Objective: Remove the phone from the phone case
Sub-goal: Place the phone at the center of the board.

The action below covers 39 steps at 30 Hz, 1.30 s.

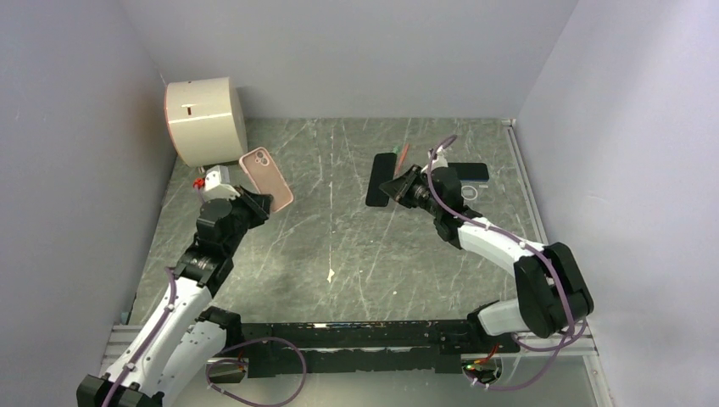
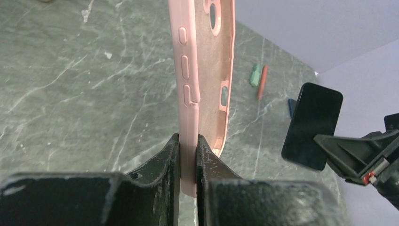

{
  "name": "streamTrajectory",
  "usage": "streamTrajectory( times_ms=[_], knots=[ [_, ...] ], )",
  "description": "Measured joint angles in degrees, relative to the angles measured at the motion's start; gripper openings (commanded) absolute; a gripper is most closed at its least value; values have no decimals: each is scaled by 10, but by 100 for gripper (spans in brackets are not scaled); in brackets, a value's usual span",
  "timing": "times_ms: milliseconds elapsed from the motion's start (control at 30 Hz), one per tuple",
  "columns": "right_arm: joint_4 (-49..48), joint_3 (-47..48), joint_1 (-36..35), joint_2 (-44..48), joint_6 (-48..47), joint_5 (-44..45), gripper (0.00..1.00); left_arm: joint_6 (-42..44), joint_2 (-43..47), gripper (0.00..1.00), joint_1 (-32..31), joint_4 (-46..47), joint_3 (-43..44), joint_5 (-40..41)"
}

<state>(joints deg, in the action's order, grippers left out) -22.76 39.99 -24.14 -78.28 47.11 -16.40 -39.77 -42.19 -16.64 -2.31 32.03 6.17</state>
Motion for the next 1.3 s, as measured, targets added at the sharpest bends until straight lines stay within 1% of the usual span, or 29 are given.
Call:
streamTrajectory(
  times_ms=[167, 267, 500, 667, 867, 1133, 1300],
  knots=[
    [1, -8, 7, -30, 86, 123, 0, 4, 30, 3, 0, -29, -23, 9],
    [10, -8, 8, -47, 139, 188, 0, 11, 30, 2, 0, -31, -26, 12],
    [86, 10, 9, -95, 265, 325, 0, 15, 34, 3, 0, -32, -28, 14],
    [124, 46, 10, -143, 332, 383, 0, 15, 46, 2, 0, -36, -28, 18],
    [142, 83, 10, -194, 408, 438, 0, 15, 49, 3, 0, -37, -28, 23],
    [168, 105, 13, -240, 488, 500, 0, 15, 50, 3, 0, -38, -29, 24],
    [162, 131, 13, -269, 519, 505, 17, 15, 49, 3, 0, -40, -33, 27]
  ],
)
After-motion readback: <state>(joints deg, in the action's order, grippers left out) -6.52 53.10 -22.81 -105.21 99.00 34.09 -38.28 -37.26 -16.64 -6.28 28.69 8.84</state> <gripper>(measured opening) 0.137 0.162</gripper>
